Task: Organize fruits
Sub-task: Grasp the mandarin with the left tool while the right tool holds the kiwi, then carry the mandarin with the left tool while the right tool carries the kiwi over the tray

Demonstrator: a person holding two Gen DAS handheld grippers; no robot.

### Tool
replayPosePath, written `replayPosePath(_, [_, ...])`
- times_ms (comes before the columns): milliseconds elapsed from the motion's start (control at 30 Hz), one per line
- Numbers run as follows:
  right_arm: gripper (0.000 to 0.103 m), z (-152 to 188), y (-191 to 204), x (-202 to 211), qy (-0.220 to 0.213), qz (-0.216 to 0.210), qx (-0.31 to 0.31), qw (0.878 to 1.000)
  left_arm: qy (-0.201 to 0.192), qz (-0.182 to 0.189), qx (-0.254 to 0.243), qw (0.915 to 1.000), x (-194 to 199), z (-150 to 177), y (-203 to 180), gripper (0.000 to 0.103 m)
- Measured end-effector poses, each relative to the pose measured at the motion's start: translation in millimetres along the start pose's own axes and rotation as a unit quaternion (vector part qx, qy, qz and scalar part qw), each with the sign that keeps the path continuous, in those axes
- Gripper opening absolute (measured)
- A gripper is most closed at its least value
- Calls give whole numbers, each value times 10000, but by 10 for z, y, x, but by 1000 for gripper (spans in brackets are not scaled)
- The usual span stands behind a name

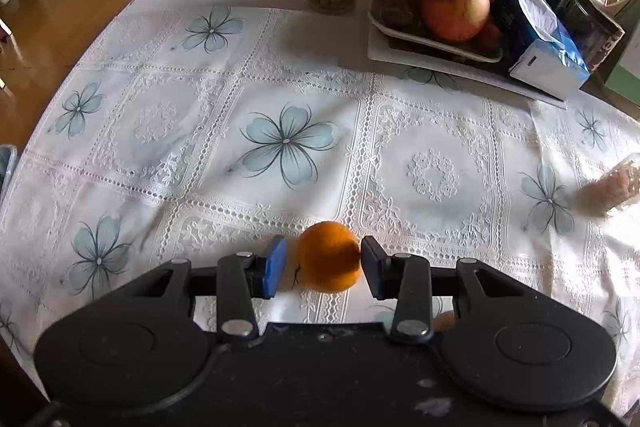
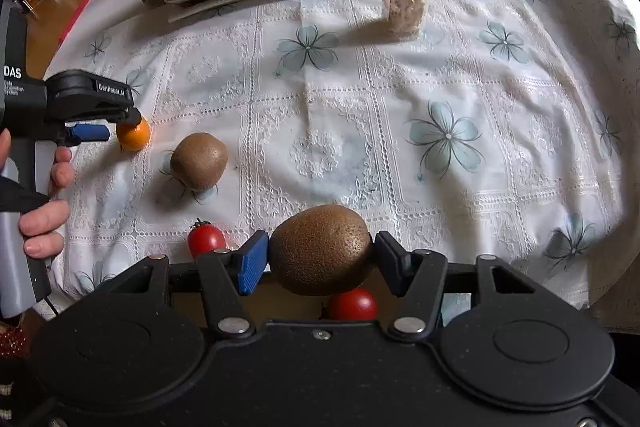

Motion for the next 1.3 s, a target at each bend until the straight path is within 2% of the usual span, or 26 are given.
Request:
replayPosePath(433, [62,31,26,-103,122,142,107,9998,371,-200,-122,9990,-273,51,-60,42])
replayPosePath(600, [62,35,34,-99,67,146,112,9998,311,-181,-55,9993,-245,95,-48,37])
replayPosePath(867, [62,24,26,-64,-95,101,69,9999,205,-287,-44,9994,22,223,-79,37])
replayPosePath(1133, [62,43,39,-64,-243,162,127,9995,-114,-174,-402,9990,413,452,-164,37])
replayPosePath(1300, [62,76,63,-29,-358,152,182,9991,-283,-48,-445,9986,627,635,-177,37])
Point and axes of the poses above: each gripper's, at about its wrist camera, not at the fingertips, and x roughly against the way its jaws point, y to its left, z to its underside, the point moved 1 cm from there along -x, roughly the way its jaws point
